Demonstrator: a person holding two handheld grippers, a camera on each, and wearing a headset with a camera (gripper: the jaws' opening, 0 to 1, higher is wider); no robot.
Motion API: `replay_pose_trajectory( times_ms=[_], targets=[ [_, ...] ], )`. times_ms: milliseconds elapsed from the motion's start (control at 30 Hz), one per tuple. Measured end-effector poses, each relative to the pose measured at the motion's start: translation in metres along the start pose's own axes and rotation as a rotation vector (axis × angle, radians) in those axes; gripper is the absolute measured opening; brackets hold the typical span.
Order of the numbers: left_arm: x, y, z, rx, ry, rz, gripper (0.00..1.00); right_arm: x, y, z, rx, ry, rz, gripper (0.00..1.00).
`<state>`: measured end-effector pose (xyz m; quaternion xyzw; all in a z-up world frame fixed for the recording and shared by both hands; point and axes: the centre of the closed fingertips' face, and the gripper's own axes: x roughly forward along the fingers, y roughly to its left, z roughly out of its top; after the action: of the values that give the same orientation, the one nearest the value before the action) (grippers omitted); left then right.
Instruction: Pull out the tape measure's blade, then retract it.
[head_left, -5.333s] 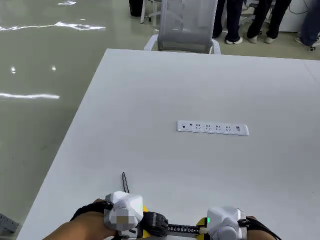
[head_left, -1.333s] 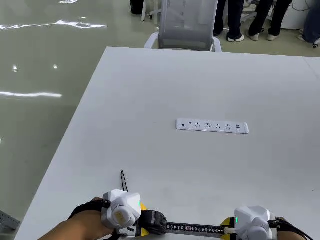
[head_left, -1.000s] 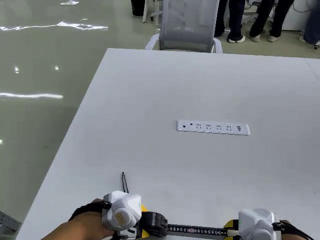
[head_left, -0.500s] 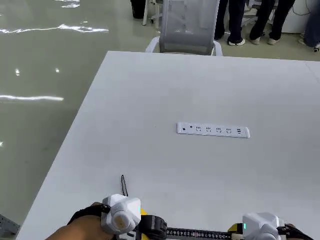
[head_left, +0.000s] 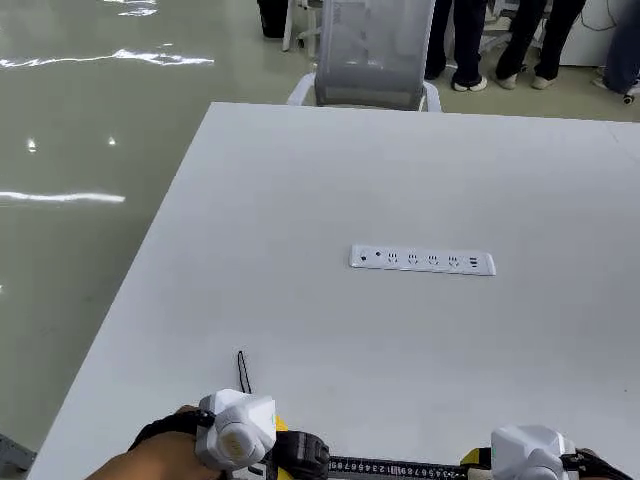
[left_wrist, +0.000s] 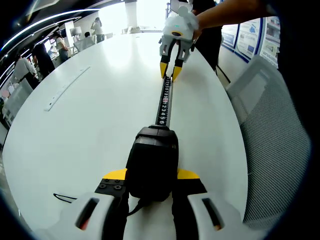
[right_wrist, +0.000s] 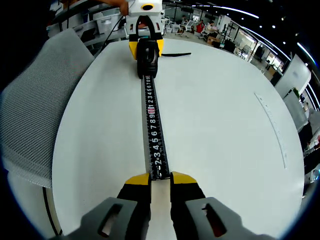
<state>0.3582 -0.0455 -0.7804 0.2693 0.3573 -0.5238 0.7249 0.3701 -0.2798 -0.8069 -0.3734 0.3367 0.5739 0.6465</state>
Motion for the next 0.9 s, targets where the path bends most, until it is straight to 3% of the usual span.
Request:
replay_pose_trajectory(
  times_ms=[900],
  targets=[
    [0.001,0.0,-0.001,-0.002,-0.002,-0.003,0.29,-0.01,-0.003,-0.017,0.013,0.013,-0.017,0.12]
  ],
)
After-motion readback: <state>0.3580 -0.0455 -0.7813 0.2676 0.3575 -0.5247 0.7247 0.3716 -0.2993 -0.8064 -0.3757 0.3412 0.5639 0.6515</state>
